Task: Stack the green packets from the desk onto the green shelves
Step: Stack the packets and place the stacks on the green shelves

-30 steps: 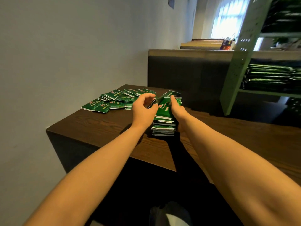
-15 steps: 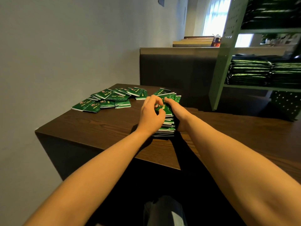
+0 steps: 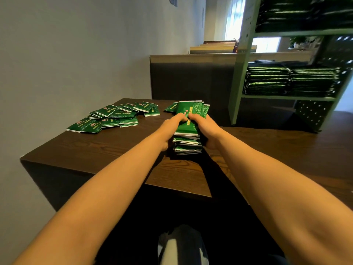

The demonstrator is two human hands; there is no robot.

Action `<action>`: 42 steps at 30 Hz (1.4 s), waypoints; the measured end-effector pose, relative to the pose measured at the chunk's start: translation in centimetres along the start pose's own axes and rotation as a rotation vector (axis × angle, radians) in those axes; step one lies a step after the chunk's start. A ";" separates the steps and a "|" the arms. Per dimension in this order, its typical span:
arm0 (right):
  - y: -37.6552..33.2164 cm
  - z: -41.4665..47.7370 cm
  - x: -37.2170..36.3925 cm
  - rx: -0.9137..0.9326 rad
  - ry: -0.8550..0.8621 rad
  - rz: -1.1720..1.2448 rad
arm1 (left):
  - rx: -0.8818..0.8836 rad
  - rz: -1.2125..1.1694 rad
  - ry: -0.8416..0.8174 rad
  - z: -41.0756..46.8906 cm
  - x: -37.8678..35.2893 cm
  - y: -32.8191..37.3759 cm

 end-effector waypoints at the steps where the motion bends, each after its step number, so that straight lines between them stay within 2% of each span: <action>1: 0.0 -0.1 0.3 0.008 -0.004 0.003 | 0.003 -0.013 -0.060 -0.8 -0.9 0.2; 4: -0.2 -0.5 1.6 -0.007 0.012 -0.004 | -0.003 -0.043 -0.114 -0.7 -2.0 0.6; 7: -0.6 -1.5 2.6 -0.076 0.011 0.039 | -0.038 -0.031 -0.045 0.4 -2.5 1.2; 10: -0.4 -2.3 3.1 -0.156 0.026 0.102 | -0.156 -0.008 0.035 -0.4 -3.4 2.6; 16: -0.6 -2.2 4.0 -0.119 0.067 0.129 | -0.293 0.013 0.045 -1.4 -5.1 3.7; 21: -0.3 -3.3 4.4 -0.051 0.169 0.157 | -0.301 -0.193 -0.061 -1.2 -6.5 1.8; 26: 0.5 -3.5 4.1 -0.047 0.105 0.081 | -0.271 -0.341 -0.126 -0.7 -6.7 0.4; 29: 0.4 -2.9 4.4 -0.021 0.075 0.010 | -0.309 -0.313 -0.118 -1.0 -6.4 1.4; 35: 0.6 -2.6 4.0 0.055 -0.018 -0.131 | -0.303 -0.144 0.032 0.2 -5.6 1.9; 42: 1.7 -1.6 4.5 -0.013 -0.036 -0.152 | -0.292 -0.205 -0.019 0.9 -6.3 1.2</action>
Point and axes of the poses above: each hand's wrist, its own z-axis towards the middle knuckle, its own x-axis out of the back of the hand, y = z × x, the point moved 9 cm from there along z, towards the middle knuckle, and after that the axes turned 14 degrees about x, right-handed, at the moved point
